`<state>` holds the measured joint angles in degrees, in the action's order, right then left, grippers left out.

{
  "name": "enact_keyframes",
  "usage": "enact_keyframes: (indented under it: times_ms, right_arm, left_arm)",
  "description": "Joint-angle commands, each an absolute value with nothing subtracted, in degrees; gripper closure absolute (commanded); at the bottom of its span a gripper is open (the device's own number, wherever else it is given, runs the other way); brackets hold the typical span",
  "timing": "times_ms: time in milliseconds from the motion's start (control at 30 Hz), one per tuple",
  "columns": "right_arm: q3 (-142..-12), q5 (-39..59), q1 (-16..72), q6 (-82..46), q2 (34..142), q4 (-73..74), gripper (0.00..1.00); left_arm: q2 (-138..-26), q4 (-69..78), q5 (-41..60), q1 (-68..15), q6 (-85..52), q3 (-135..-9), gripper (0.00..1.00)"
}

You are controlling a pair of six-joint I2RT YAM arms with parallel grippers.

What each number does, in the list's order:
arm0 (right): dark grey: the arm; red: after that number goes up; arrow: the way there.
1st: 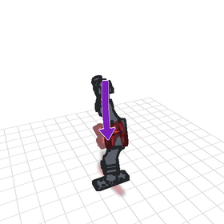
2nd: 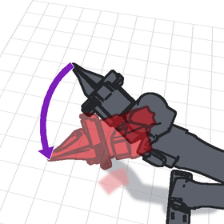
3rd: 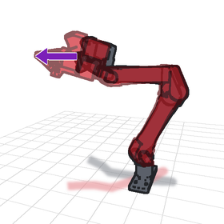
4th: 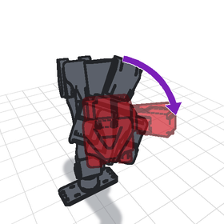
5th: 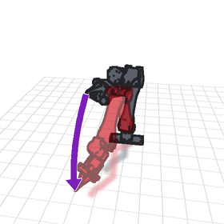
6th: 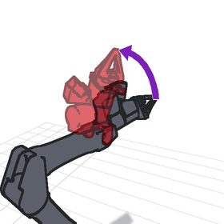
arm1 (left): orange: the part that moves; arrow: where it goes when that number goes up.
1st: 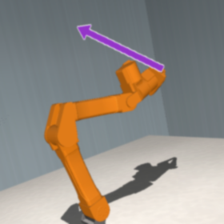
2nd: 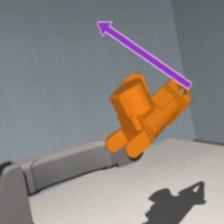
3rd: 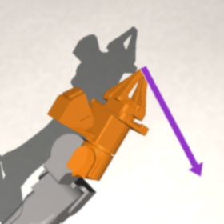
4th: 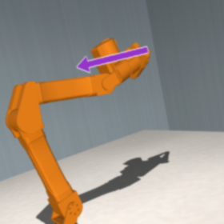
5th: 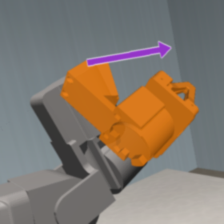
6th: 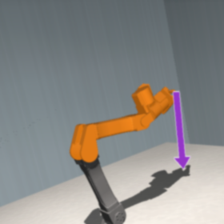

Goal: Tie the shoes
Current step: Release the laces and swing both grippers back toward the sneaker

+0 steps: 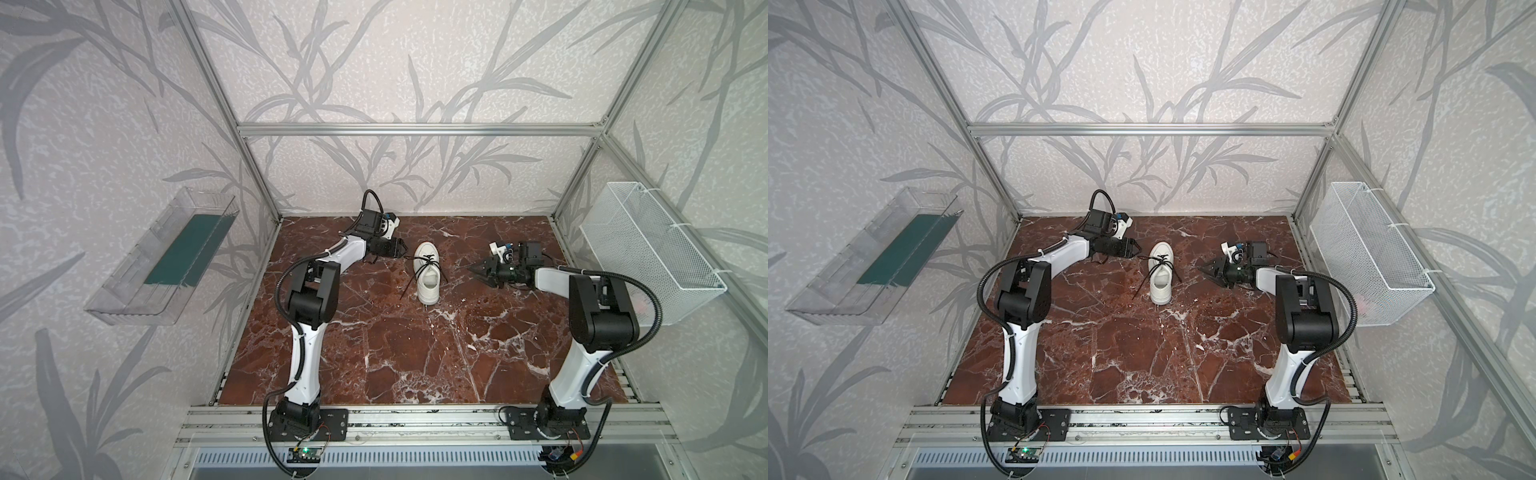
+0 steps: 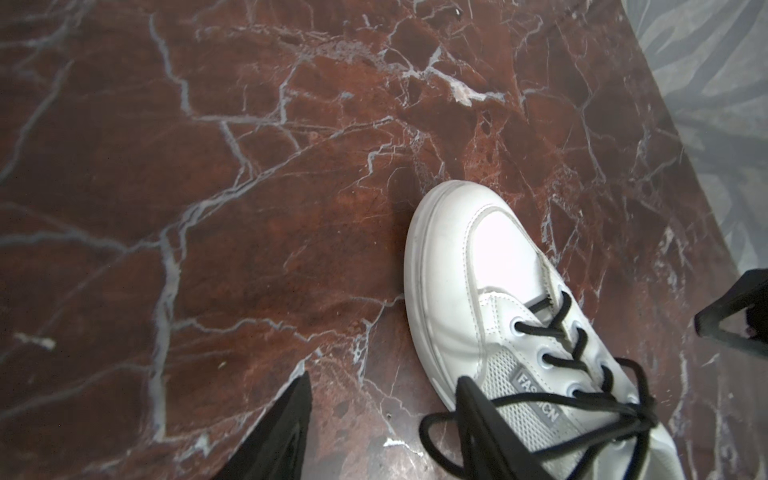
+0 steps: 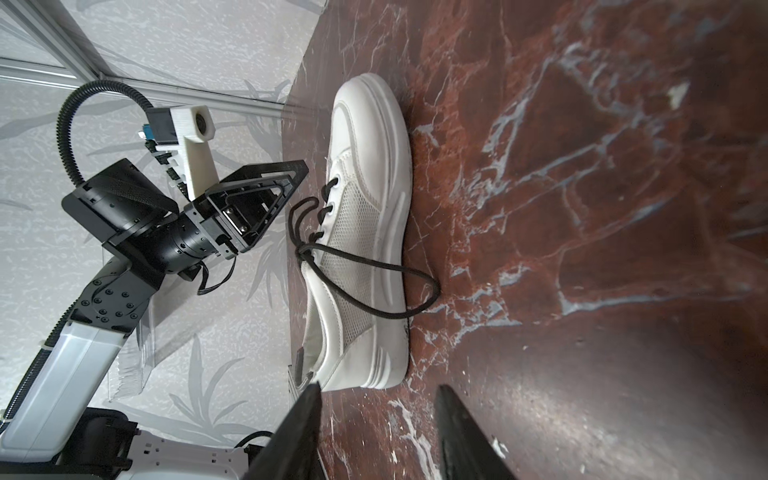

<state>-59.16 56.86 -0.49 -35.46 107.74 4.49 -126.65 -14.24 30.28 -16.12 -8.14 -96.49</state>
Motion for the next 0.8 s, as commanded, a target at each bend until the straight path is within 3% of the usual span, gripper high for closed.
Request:
enact_keyframes:
  times_ms: [0,100,267,433,767]
  right_arm:
    - [-60.43,57.25,-0.70,-35.07,106.07,2.69,0.54]
    - [-61.74,55.14,-0.06,-32.75,104.64,-0.91,0.54]
    - [-75.08,41.29,6.08,-17.78,106.00,-27.07,0.57]
    - [-80.93,36.50,10.66,-16.85,107.48,-30.20,0.58]
    - [-94.98,31.82,17.59,-13.94,114.80,-36.24,0.60]
  left_arm:
    - [-119.81,-7.99,31.73,-16.26,-10.18,-94.38,0.22]
    - [-117.62,-6.89,32.37,-16.48,-10.49,-91.99,0.22]
    - [-114.70,-6.57,34.74,-17.77,-10.68,-86.92,0.31]
    - [-111.34,-5.48,35.62,-19.91,-10.89,-80.98,0.38]
    - [-110.29,3.81,39.94,-23.14,-16.90,-72.16,0.44]
